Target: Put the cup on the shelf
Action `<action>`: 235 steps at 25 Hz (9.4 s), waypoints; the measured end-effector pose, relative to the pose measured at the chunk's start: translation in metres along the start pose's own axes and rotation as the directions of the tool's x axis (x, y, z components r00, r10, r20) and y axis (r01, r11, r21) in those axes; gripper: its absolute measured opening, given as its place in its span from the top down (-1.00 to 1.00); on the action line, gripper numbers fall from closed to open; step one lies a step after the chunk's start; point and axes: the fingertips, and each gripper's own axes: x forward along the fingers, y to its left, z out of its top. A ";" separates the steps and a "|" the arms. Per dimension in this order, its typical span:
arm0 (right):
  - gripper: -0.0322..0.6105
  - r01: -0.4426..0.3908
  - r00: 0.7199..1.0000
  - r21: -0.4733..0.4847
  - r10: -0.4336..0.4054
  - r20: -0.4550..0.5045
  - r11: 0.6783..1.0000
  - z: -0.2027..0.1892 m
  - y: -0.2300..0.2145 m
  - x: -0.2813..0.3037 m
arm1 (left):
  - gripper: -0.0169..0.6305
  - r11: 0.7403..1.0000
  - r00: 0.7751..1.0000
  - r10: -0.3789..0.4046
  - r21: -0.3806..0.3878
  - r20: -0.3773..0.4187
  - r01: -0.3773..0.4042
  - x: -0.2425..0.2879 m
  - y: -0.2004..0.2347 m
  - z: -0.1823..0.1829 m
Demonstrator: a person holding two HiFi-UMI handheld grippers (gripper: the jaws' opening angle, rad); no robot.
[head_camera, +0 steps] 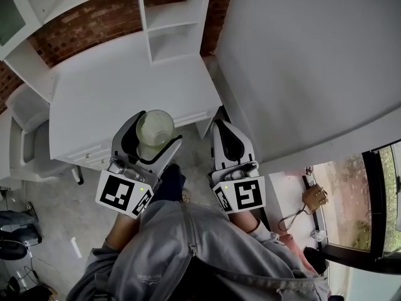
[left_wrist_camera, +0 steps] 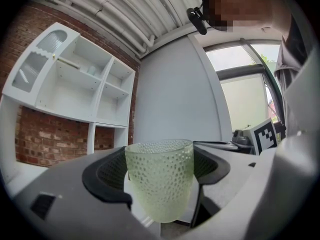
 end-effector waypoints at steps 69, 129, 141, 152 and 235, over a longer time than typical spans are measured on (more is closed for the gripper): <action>0.81 -0.211 0.977 -0.024 0.212 0.016 0.977 -0.034 -0.143 0.325 | -0.24 0.994 0.994 0.112 -0.002 0.012 -0.112 0.282 0.212 0.009; 0.81 -0.491 0.843 -0.194 0.519 0.140 0.849 0.079 -0.155 0.502 | -0.24 0.955 0.960 0.249 0.131 0.128 -0.265 0.408 0.366 0.196; 0.81 -0.500 0.843 -0.165 0.521 0.129 0.850 0.064 -0.160 0.517 | -0.24 0.922 0.931 0.355 0.129 0.091 -0.364 0.429 0.392 0.190; 0.81 -0.505 0.844 -0.156 0.523 0.115 0.849 0.058 -0.160 0.525 | -0.25 0.904 0.909 0.410 0.105 0.066 -0.415 0.437 0.410 0.188; 0.82 -0.291 0.957 -0.063 0.291 -0.013 0.955 -0.074 -0.127 0.343 | 0.93 0.849 0.853 0.521 0.113 -0.023 -0.516 0.243 0.257 -0.027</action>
